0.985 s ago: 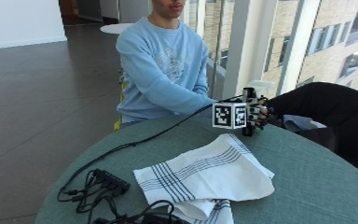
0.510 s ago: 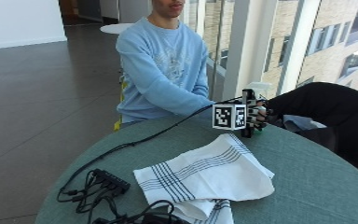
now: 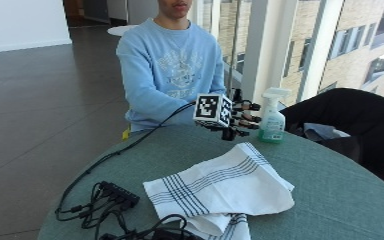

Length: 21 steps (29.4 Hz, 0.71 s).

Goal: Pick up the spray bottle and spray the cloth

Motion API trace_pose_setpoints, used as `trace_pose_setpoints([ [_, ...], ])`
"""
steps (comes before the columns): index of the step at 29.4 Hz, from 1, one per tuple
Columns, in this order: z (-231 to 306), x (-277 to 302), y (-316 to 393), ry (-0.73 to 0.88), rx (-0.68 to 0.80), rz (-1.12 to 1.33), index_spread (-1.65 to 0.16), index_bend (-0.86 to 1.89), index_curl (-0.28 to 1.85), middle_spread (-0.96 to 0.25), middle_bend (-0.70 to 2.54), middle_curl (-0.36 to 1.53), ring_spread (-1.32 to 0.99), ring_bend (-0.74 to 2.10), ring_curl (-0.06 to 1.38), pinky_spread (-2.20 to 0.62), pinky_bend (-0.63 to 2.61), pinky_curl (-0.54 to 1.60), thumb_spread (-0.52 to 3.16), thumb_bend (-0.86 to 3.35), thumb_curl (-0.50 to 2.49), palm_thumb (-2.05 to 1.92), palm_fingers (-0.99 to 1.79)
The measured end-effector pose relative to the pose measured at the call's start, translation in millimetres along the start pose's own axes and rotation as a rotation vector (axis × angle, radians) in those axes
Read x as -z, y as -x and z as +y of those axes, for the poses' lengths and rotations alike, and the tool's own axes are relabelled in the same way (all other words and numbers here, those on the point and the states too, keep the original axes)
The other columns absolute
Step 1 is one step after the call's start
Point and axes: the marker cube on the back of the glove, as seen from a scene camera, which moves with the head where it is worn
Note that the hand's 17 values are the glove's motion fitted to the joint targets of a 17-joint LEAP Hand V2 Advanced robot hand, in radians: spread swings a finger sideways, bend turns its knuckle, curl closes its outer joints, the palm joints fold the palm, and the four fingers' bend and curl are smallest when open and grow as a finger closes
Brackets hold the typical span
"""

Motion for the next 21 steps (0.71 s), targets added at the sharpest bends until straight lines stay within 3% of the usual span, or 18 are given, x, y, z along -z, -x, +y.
trace_pose_setpoints([
  [12,157,101,-28,-0.051,-0.106,0.302,-0.39,0.11,0.24,-0.08,0.20,0.41,-0.05,0.35,0.36,0.15,0.41,0.39,0.98,-0.03,0.43,0.69,0.61],
  [21,210,125,-54,-0.063,-0.157,0.427,-0.40,0.12,0.24,-0.07,0.20,0.41,-0.04,0.33,0.35,0.15,0.40,0.38,1.00,-0.03,0.40,0.69,0.62],
])
